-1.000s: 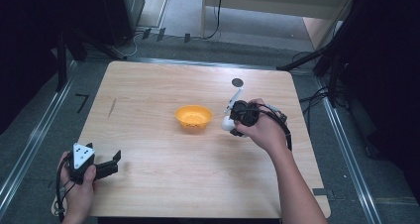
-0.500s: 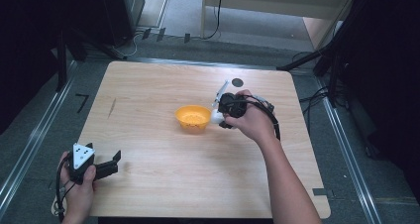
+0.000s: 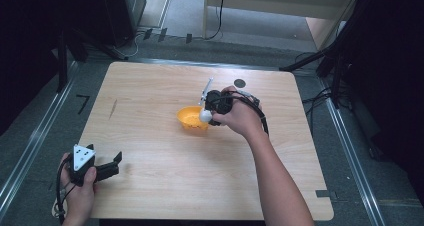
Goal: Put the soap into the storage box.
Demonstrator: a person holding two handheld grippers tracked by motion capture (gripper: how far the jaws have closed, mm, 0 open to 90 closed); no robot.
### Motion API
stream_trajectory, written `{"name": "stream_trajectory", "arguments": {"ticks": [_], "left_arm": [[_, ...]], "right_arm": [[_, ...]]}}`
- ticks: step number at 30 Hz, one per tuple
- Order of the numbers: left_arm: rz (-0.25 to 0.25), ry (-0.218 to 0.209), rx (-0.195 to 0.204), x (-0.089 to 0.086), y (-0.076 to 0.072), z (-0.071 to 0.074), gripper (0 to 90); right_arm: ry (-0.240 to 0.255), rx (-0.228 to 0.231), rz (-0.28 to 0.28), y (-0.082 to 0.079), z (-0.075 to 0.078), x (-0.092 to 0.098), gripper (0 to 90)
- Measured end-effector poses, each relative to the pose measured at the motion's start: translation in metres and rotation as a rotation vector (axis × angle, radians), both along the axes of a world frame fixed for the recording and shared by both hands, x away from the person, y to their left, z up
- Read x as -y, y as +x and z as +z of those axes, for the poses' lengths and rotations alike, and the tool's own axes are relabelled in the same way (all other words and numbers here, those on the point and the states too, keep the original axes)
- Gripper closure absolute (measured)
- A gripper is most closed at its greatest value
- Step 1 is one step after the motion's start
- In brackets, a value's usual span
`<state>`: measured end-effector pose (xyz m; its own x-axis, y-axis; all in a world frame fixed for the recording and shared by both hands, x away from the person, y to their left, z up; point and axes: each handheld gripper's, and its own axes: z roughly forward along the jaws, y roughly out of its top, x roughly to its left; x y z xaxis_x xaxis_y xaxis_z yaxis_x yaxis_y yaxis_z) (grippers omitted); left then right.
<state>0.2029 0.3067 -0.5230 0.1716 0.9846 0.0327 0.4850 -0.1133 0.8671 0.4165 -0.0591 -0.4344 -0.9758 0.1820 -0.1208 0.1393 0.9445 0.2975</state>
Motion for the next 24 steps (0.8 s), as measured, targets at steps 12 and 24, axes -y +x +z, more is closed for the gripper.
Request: {"name": "stream_trajectory", "arguments": {"ticks": [12,24], "left_arm": [[-0.002,-0.002,0.001,0.000,0.000,0.000,3.7],[-0.004,-0.002,0.001,0.000,0.000,0.000,3.7]], "right_arm": [[-0.008,-0.010,0.024,0.008,0.001,-0.027,50.9],[-0.028,-0.011,0.058,0.015,-0.003,-0.045,50.9]]}}
